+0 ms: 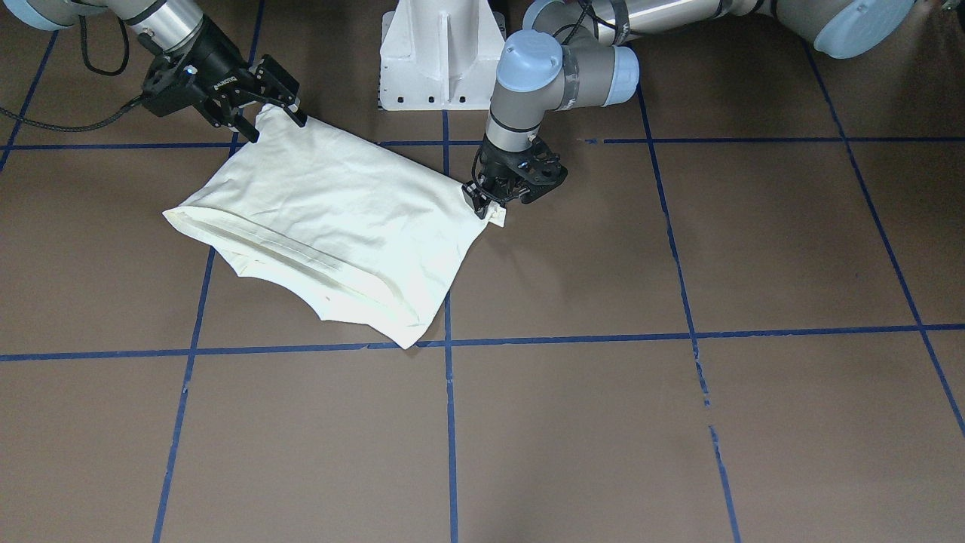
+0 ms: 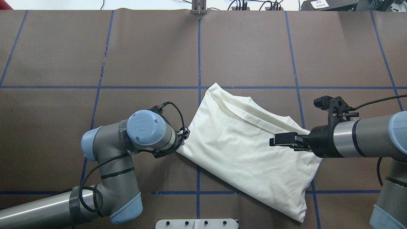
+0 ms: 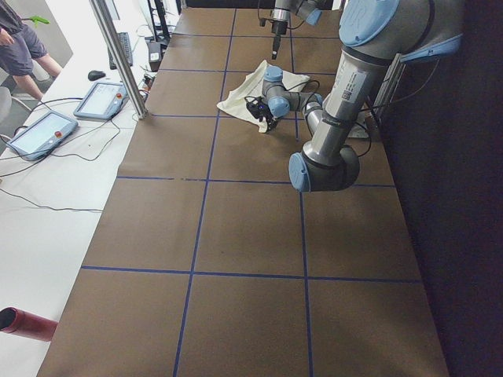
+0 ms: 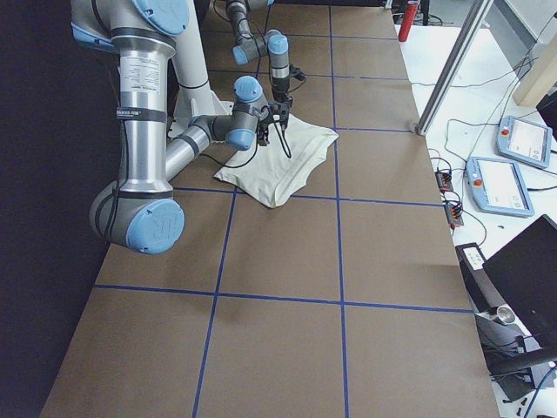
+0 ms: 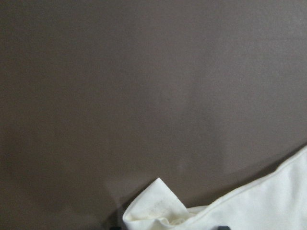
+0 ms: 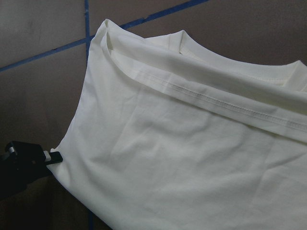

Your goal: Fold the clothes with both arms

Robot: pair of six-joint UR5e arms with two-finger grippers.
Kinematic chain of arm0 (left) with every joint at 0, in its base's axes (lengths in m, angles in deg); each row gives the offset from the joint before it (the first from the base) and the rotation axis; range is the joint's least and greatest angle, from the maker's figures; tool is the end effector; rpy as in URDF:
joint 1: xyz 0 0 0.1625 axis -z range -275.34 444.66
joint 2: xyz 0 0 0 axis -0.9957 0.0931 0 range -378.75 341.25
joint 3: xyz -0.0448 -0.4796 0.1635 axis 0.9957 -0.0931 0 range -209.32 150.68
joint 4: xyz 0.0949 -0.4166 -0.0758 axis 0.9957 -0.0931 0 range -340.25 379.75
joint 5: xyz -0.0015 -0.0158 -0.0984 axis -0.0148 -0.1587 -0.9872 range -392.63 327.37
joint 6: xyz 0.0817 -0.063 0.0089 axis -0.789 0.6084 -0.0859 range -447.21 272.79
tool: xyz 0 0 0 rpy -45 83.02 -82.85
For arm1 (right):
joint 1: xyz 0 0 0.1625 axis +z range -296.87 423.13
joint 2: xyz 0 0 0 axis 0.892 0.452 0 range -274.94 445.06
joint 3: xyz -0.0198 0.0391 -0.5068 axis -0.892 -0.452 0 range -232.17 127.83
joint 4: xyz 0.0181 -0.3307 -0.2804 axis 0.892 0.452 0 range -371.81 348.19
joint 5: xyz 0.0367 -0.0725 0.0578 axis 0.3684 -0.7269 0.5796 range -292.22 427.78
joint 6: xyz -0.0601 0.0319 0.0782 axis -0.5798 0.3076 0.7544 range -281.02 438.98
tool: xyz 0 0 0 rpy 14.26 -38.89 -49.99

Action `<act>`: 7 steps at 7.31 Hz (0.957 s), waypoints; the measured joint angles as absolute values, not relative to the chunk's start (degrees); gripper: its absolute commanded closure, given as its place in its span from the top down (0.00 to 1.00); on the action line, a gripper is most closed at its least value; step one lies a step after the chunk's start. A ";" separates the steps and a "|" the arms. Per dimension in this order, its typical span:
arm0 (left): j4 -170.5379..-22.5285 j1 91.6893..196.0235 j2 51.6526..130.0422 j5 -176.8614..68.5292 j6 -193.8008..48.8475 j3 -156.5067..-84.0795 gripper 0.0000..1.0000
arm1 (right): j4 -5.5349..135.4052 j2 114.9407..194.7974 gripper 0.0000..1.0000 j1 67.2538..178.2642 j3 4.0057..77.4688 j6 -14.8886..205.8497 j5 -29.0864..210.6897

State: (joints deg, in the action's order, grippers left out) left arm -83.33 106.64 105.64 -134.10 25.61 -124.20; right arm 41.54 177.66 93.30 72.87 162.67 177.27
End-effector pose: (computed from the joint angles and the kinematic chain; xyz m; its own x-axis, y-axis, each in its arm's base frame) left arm 0.6517 -0.3846 0.3040 0.4365 -0.5861 -0.6826 0.4232 0.8033 -0.4190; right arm -0.3413 -0.3127 0.3908 0.3290 0.0713 0.9416 -0.1692 0.9855 -0.0156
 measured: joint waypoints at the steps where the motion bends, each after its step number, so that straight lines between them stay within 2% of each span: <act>1: -83.27 106.63 105.52 -134.08 25.41 -124.21 0.00 | 41.52 177.66 1.00 93.33 72.85 162.71 177.23; 3: -83.03 107.76 105.60 -134.04 24.79 -124.41 0.00 | 41.48 177.64 1.00 93.39 72.82 162.73 177.21; 5: -82.77 113.58 105.82 -134.11 18.89 -123.70 0.00 | 41.53 177.69 1.00 93.67 72.86 162.74 177.22; 7: -84.87 120.58 107.57 -132.53 10.93 -117.17 0.00 | 41.54 177.70 1.00 94.45 73.01 162.74 177.26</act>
